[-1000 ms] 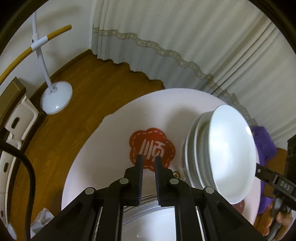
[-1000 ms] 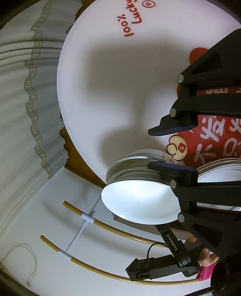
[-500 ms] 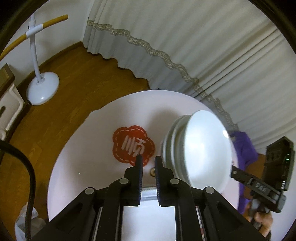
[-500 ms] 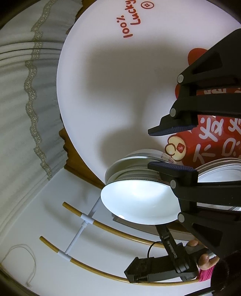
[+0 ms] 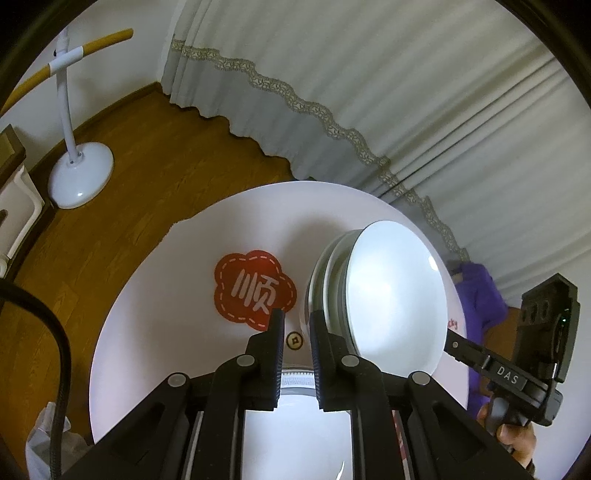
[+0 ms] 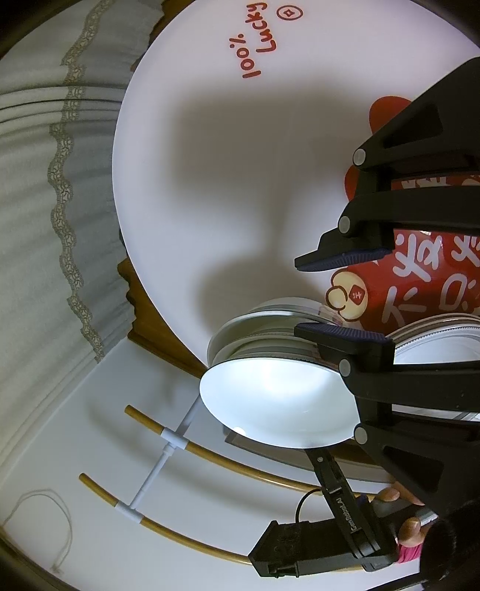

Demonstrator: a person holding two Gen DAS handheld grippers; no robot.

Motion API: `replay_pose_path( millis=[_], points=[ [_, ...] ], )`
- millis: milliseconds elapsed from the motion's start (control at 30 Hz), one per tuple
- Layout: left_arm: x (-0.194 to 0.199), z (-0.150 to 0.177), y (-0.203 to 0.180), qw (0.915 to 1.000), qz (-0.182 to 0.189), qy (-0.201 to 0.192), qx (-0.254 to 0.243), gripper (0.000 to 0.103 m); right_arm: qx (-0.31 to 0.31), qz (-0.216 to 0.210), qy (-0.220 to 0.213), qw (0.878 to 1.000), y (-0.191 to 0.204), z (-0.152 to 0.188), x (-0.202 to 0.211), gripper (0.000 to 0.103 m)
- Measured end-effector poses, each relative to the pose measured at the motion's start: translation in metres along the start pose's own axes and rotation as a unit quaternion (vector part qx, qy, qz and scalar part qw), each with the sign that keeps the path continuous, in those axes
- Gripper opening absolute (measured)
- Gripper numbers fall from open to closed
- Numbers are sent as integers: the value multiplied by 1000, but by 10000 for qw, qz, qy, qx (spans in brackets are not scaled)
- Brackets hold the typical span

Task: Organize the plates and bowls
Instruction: 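Lift the nested white bowls off the cloth with both tools, then carry the held bowl stack over the grey-rimmed plates with both tools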

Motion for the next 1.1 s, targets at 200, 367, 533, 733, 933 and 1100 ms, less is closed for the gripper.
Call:
replay_pose_path(
  millis=[200,367,533,733,933,1100],
  points=[
    [-1,5,-8,9999,-92,-34,-40,9,1,-24,-8,10000,-2,1,-1,30],
    [-5,3,-19,10000,-87,-28,-29,9,-26,-79,-5,10000,-5,2,-1,30],
    [-1,2,-17,9999,-167,-31,2,13,-50,-69,-6,10000,-6,3,1,31],
    [21,5,-18,9989,-283,-367,9,15,11,285,-302,9991,-1,3,20,31],
    [32,15,-46,9974,18,-632,-357,41,39,83,-696,9975,16,1,43,40],
    [15,17,-54,9973,-250,-544,-424,43,209,172,-500,9984,30,2,28,52]
  ],
)
Point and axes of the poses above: each gripper's, at about its wrist camera, not at the fingertips, and x roughly against the way its jaws point, y to its left, z to its underside, the point moved 2 cm from there along -x, roughly the way its jaws point, and after that the axes turned 3 degrees about x, right-handed, at the moved point
